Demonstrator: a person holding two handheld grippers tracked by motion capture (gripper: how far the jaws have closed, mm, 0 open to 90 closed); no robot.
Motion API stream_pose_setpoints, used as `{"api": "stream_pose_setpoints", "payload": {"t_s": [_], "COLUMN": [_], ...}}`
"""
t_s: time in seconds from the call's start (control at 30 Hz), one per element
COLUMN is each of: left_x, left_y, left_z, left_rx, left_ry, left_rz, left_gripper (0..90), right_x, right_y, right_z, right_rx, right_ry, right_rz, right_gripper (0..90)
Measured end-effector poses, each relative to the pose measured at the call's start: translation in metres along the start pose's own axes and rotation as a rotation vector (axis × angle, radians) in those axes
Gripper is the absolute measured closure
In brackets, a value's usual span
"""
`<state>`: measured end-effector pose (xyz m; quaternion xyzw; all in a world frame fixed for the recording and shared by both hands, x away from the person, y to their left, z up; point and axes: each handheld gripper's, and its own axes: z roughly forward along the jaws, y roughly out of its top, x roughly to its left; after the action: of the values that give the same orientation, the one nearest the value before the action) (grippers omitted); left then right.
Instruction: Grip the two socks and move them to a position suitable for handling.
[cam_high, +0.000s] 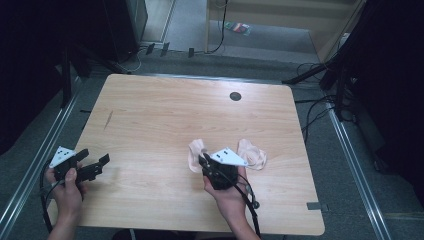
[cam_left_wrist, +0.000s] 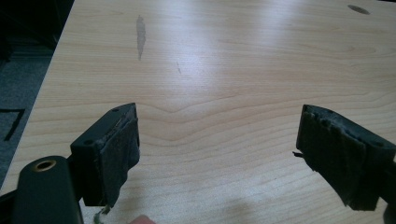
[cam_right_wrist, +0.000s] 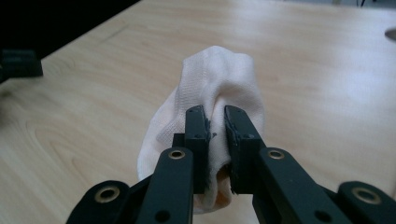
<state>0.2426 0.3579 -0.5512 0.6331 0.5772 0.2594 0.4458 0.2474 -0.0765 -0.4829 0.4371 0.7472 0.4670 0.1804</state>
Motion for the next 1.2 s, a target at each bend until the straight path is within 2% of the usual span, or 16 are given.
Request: {"api": "stream_pose_setpoints", "payload": {"t_s": [0.2,0.37,0.47,0.53,0.6,0.63,0.7,0.73,0.77,0.8,0.87,0.93,0.97,1.0,1.1,1.2], "left_x": [-0.001,-0.001,0.0,0.0,0.0,0.0,0.001,0.001,0.001,0.001,0.001,0.001,0.001,0.0,0.0,0.0], "left_y": [0.0,0.0,0.0,0.0,0.0,0.0,0.0,0.0,0.0,0.0,0.0,0.0,0.0,0.0,0.0,0.0], "left_z": [0.0,0.0,0.0,0.0,0.0,0.0,0.0,0.0,0.0,0.0,0.0,0.0,0.0,-0.001,-0.001,-0.001], "left_rx": [-0.002,-0.004,-0.005,-0.008,-0.009,-0.009,-0.008,-0.007,-0.007,-0.004,0.001,0.0,0.0,-0.007,-0.007,-0.006], "left_ry": [0.004,0.002,-0.002,-0.004,-0.005,-0.004,-0.004,-0.004,-0.004,-0.004,-0.004,-0.003,-0.003,-0.001,-0.001,0.019], "left_rz": [0.003,0.002,-0.004,-0.006,-0.007,-0.01,-0.012,-0.012,-0.012,-0.012,-0.007,-0.004,-0.004,-0.004,-0.004,0.001], "left_gripper": [14.0,14.0,14.0,14.0,14.0,14.0,14.0,13.9,13.9,13.9,14.0,13.9,13.9,13.9,13.9,14.0], "right_x": [0.003,0.015,0.02,0.02,0.019,0.018,0.016,0.018,0.018,0.026,0.037,0.047,0.047,0.05,0.049,0.051], "right_y": [-0.041,-0.054,-0.064,-0.069,-0.065,-0.062,-0.057,-0.055,-0.055,-0.052,-0.053,-0.057,-0.057,-0.062,-0.065,-0.07], "right_z": [0.002,0.011,0.022,0.027,0.026,0.025,0.017,0.012,0.012,0.005,0.008,0.016,0.016,0.025,0.031,0.034], "right_rx": [0.053,0.078,0.125,0.135,0.138,0.136,0.087,0.061,0.061,0.021,0.05,0.085,0.085,0.117,0.137,0.151], "right_ry": [-0.015,-0.018,-0.033,-0.006,0.01,0.008,-0.021,-0.034,-0.034,0.005,0.056,0.063,0.063,0.052,0.051,0.028], "right_rz": [0.069,0.053,0.055,0.076,0.092,0.101,0.106,0.089,0.089,0.031,-0.036,-0.087,-0.087,-0.098,-0.11,-0.138], "right_gripper": [81.0,81.0,79.1,71.2,54.0,50.3,52.2,56.2,56.2,65.5,69.2,69.8,69.8,66.9,68.4,79.9]}}
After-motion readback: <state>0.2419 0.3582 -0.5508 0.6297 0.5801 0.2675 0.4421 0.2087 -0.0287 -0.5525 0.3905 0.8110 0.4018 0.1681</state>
